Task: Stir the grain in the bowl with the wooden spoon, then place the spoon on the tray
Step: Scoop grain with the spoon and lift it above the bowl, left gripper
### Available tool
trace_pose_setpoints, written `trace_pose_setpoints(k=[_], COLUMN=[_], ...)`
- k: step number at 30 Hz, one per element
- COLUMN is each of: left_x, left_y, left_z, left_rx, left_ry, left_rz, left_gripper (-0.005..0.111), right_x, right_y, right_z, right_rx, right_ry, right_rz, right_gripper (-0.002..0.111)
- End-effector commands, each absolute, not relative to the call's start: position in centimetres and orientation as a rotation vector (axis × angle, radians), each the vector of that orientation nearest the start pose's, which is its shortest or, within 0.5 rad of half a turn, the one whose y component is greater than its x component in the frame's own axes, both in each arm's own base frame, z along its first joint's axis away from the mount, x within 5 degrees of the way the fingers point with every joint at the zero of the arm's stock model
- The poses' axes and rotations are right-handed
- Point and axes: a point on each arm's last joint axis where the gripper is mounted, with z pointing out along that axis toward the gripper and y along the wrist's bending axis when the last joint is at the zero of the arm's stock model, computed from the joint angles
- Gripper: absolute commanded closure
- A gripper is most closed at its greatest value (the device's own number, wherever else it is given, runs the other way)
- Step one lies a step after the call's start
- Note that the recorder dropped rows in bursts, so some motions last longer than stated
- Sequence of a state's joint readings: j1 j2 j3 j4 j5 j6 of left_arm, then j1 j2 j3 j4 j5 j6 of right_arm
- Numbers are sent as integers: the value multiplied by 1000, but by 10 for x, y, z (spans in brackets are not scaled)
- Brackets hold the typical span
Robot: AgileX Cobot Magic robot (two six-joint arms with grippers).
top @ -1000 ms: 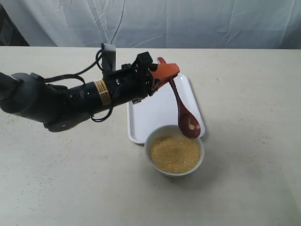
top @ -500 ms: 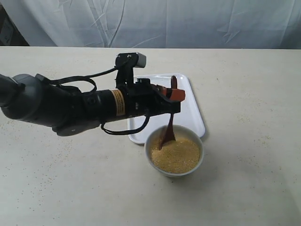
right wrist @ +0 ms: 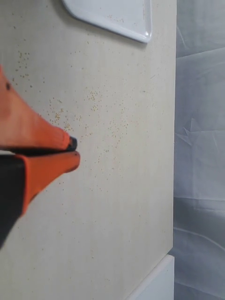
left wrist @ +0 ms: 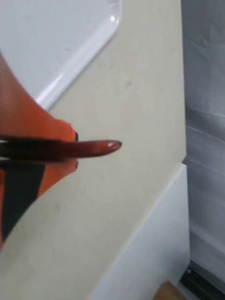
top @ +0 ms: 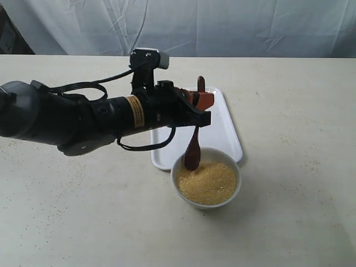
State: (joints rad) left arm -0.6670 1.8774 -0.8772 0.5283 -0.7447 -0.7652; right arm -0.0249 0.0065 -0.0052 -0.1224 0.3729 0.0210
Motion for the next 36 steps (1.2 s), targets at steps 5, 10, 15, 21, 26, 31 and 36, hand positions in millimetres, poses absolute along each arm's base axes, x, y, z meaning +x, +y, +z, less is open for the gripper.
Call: trace_pose_setpoints(k=[5,10,15,21,26,31,36], left_x=[266,265,277,277,268,274,281], left_y=[-268,-265,-263,-266,-274,-270,-266], left_z=[155,181,207,161,181,209,201], left_rx=[609,605,625,602,626,621,586], left_ry=[1893,1820,1776,1983,1873,1766,1830], left_rz=[-1157,-1166,-1022,-1035,-1209,-1166,-1073], left_gripper=[107,107,107,107,107,107,107], right_x=[53,53,53,53,53,53,53], right_y=[-6,-6,-6,-6,-6,-6,-6], right_z=[181,181,181,181,181,181,181], right_rx=[-29,-29,-29,-29,-29,-29,-29], right_ry=[1848,1848,1848,1846,1846,1846,1846], right_rz=[-126,-126,-126,-126,-126,-126,-126], right_gripper=[108,108,108,108,108,108,108])
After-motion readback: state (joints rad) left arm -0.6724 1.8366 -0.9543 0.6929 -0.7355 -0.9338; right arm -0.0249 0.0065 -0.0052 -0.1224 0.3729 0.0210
